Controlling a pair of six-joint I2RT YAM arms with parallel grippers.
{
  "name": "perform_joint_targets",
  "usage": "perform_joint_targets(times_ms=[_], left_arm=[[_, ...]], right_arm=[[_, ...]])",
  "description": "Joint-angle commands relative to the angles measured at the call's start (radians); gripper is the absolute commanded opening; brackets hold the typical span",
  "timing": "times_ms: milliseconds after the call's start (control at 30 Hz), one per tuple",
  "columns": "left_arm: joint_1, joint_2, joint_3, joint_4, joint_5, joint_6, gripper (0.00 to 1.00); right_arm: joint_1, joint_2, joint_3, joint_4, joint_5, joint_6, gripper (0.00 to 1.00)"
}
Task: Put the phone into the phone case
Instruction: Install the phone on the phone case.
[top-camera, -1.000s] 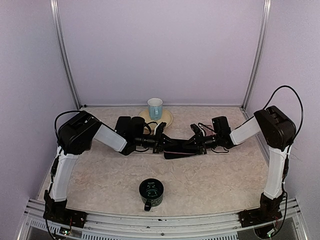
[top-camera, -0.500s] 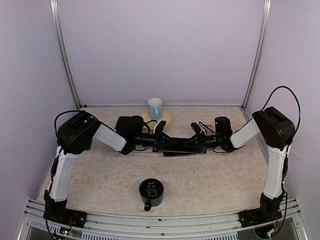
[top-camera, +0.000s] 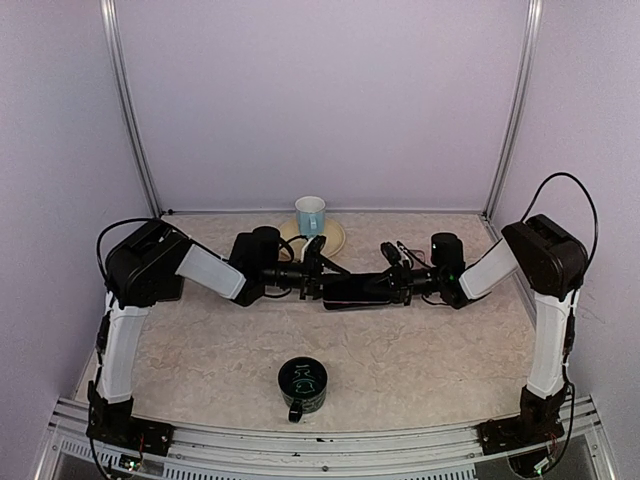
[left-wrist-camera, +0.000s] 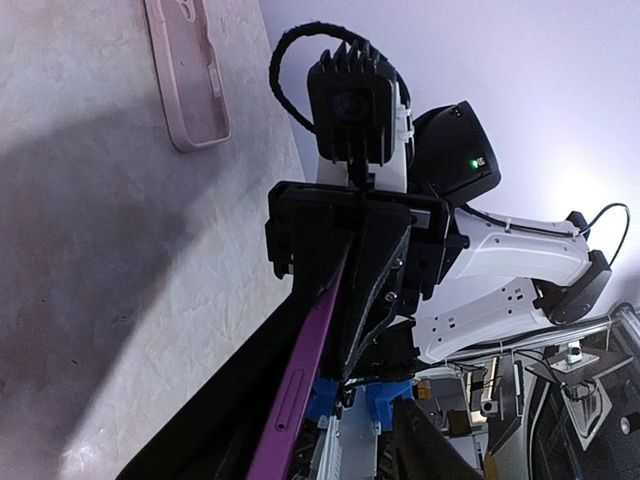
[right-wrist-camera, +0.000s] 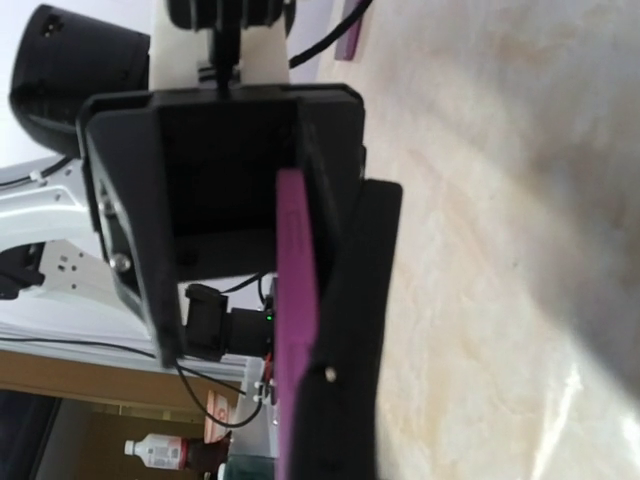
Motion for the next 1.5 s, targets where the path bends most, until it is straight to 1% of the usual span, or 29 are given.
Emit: perform_joint_targets(times_ms=[0, 300, 600, 800, 900, 1067, 1133, 1267, 1333, 1467], left_arm=[[0.044, -0.067, -0.033, -0.044, -0.032, 0.036, 0.46], [0.080, -0.157, -0.062, -0.178, -0.059, 0.154, 0.51], [0.077, -0.192, -0.109, -0.200, -0.061, 0.200, 0.55], [0.063, -0.216, -0.120, -0.193, -0.046, 0.218, 0.58], [0.050, -0.227, -0.118, -0.189, -0.031, 0.227, 0.60], [0.028, -0.235, -0.115, -0.188, -0.002, 0.242, 0.64], [0.019, -0.234, -0.117, -0.175, 0.014, 0.235, 0.65], [0.004, -0.235, -0.126, -0.132, 0.043, 0.214, 0.66], [-0.001, -0.239, -0.129, -0.125, 0.050, 0.212, 0.66], [-0.007, -0.250, -0.138, -0.123, 0.060, 0.215, 0.64]], right_arm=[[-0.004, -0.005, -0.014, 0.104, -0.067, 0.026, 0.05], [-0.010, -0.015, -0.019, 0.147, -0.086, 0.045, 0.04], [-0.010, -0.042, -0.022, 0.242, -0.123, 0.072, 0.04], [-0.010, -0.066, -0.029, 0.261, -0.145, 0.043, 0.04], [-0.010, -0.075, -0.030, 0.208, -0.157, -0.025, 0.03], [-0.010, -0.101, -0.021, 0.056, -0.155, -0.186, 0.03], [-0.009, -0.120, -0.006, -0.040, -0.145, -0.284, 0.03], [-0.004, -0.155, 0.039, -0.293, -0.097, -0.480, 0.03], [-0.004, -0.165, 0.044, -0.324, -0.085, -0.507, 0.03], [-0.004, -0.166, 0.040, -0.304, -0.090, -0.492, 0.04]])
